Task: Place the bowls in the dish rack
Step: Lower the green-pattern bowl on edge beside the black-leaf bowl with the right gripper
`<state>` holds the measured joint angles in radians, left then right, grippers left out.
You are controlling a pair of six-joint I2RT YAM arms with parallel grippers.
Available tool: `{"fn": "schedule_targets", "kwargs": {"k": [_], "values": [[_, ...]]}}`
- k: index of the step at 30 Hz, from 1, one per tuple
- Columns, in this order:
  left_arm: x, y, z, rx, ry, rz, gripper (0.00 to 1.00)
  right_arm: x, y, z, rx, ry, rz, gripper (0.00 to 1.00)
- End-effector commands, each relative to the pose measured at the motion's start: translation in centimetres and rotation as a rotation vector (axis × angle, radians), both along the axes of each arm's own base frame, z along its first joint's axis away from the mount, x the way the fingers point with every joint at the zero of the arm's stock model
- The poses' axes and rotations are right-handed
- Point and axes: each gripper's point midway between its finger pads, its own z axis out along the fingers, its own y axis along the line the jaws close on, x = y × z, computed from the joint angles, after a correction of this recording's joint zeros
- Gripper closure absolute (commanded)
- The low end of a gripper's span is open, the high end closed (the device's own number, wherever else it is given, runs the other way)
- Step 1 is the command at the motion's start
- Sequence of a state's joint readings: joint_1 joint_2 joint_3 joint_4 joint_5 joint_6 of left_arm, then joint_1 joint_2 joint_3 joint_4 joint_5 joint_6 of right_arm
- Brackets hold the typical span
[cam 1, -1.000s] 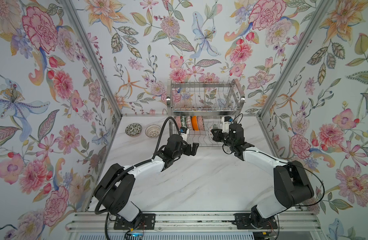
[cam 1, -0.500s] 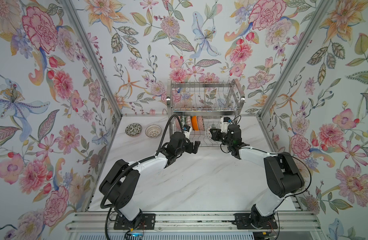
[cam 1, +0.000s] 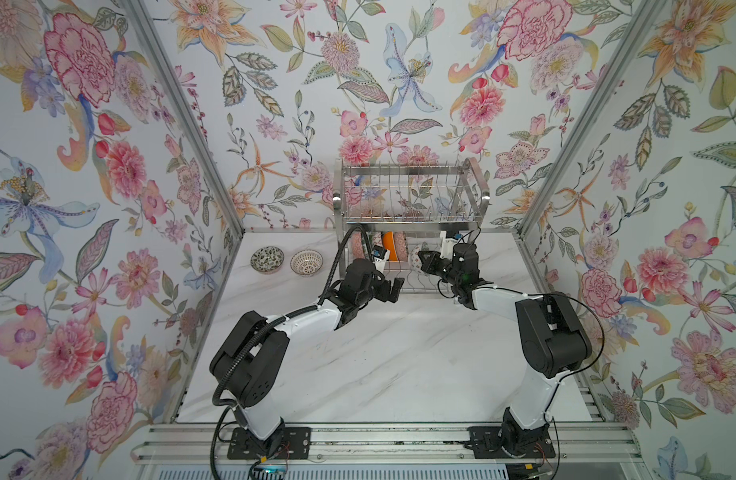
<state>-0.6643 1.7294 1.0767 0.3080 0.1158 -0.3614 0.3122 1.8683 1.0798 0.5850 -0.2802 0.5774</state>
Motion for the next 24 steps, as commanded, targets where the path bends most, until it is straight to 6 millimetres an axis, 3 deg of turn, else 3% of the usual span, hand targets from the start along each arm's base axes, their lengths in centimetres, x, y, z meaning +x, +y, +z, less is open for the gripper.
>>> {"fn": "schedule_targets", "kwargs": {"k": [1,24], "values": [[1.0,-0.9,1.5,0.005,-0.063,-0.013,0.01,1.7,0.1,3.6,0.061,-0.114,-0.009,1.0],[2.0,-0.3,1.1,0.035,-0.068,-0.019,0.01,4.9,0.4,2.9,0.201,-0.139,-0.016,1.0]]}}
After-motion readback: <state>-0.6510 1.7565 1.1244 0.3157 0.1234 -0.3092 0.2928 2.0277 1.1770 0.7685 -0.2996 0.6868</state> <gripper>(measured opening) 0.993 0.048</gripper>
